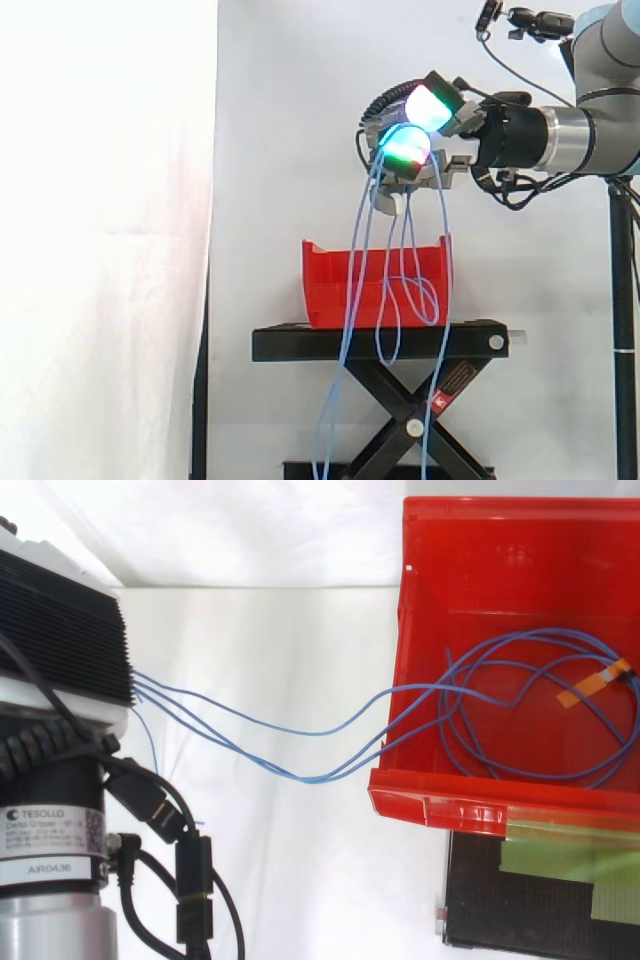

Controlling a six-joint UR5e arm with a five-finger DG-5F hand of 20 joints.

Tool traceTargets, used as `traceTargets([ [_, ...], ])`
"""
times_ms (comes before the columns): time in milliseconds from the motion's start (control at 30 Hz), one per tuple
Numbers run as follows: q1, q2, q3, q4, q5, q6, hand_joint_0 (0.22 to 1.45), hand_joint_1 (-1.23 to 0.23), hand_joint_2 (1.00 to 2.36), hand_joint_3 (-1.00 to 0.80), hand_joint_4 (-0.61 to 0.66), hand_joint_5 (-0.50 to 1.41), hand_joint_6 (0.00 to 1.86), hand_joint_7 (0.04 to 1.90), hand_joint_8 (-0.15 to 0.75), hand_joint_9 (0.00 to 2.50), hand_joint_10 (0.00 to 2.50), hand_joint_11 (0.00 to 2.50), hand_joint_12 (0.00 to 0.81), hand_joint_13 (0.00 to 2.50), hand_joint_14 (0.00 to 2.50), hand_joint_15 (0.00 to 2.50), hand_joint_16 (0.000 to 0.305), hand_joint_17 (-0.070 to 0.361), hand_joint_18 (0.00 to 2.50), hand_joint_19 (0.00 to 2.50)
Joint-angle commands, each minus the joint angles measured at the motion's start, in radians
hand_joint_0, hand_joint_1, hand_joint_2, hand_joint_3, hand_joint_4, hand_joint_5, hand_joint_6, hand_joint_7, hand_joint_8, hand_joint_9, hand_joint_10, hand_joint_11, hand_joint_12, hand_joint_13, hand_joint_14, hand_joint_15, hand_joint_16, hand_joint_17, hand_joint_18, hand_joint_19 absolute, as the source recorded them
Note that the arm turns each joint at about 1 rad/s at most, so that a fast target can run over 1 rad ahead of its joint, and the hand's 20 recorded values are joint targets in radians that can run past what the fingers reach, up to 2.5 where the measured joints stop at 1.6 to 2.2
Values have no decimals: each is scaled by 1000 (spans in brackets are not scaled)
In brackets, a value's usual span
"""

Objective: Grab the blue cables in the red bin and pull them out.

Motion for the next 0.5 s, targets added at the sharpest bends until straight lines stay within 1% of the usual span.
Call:
traceTargets([
  [0,-1,0,-1,-1,0,0,985,-1020,1015,-671,244,448,1039,468,269,955,152,1746,346,999,1602,1288,45,101,707,1026],
  [67,-1,0,0,-1,0,0,991,-1018,1017,-616,242,436,1050,466,269,944,161,1745,345,994,1609,1278,45,101,705,1028],
  [100,-1,1,-1,-1,0,0,1000,-1015,1020,-543,244,432,1057,458,270,940,169,1739,341,987,1617,1281,45,102,702,1030],
  [167,-1,0,0,-1,0,0,1010,-1014,1022,-462,244,422,1066,461,270,931,173,1733,347,980,1635,1264,45,102,697,1033],
  [200,-1,0,0,-1,0,0,1010,-1013,1022,-450,239,422,1067,454,270,929,175,1743,347,982,1639,1248,45,102,696,1032],
  [267,-1,0,-1,1,0,0,1024,-1010,1023,-339,225,408,1071,455,268,918,182,1730,343,966,1665,1251,45,101,683,1043],
  [333,-1,0,0,1,0,0,1029,-1011,1023,-324,226,399,1076,454,268,912,177,1716,342,956,1684,1230,45,102,676,1047],
  [467,-1,0,0,1,0,0,1030,-1017,1021,-396,216,379,1081,451,271,883,172,1726,349,936,1692,1227,46,103,657,1049],
])
